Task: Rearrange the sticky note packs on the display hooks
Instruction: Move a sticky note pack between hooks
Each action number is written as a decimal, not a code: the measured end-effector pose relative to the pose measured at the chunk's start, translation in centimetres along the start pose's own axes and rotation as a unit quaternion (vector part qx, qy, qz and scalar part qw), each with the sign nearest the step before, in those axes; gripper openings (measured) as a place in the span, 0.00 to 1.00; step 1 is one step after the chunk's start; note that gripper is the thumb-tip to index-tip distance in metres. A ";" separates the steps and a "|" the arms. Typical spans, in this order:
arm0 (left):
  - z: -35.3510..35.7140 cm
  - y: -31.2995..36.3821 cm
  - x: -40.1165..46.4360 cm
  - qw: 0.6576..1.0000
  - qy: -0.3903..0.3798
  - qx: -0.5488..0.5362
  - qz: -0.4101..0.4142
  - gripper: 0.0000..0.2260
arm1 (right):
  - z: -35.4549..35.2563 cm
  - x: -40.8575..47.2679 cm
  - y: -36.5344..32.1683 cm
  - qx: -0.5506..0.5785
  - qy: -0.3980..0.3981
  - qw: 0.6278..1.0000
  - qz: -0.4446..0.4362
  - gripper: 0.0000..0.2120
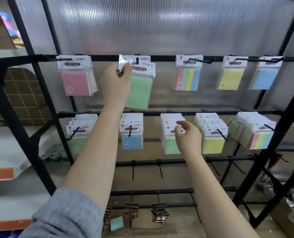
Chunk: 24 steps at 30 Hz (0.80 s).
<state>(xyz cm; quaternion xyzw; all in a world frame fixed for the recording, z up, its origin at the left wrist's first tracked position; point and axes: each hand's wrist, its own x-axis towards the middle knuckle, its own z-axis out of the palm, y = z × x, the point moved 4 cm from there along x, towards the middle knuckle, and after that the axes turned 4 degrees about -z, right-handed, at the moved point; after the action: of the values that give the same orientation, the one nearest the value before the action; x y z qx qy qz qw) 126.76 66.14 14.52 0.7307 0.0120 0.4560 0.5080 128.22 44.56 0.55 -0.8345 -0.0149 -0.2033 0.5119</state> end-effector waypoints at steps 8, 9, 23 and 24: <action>1.7 -2.1 1.5 0.997 -0.043 -0.050 -0.040 0.09 | 0.6 0.4 0.1 -0.010 0.012 1.000 0.007 0.16; 1.9 -2.3 1.6 0.996 -0.049 -0.057 -0.045 0.08 | 0.7 0.5 0.0 -0.013 0.013 1.000 0.006 0.16; 5.6 -5.9 7.3 0.990 -0.060 -0.003 -0.127 0.13 | 1.9 1.1 0.5 -0.056 0.041 0.997 0.034 0.18; 5.8 -6.0 7.6 0.989 -0.060 0.012 -0.132 0.15 | 1.9 1.1 0.5 -0.058 0.043 0.997 0.033 0.18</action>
<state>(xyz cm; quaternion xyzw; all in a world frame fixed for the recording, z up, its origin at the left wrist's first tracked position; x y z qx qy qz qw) 137.77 68.45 14.56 0.7545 0.0831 0.3402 0.5551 129.93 45.74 -0.24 -0.8533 0.0470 -0.2224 0.4692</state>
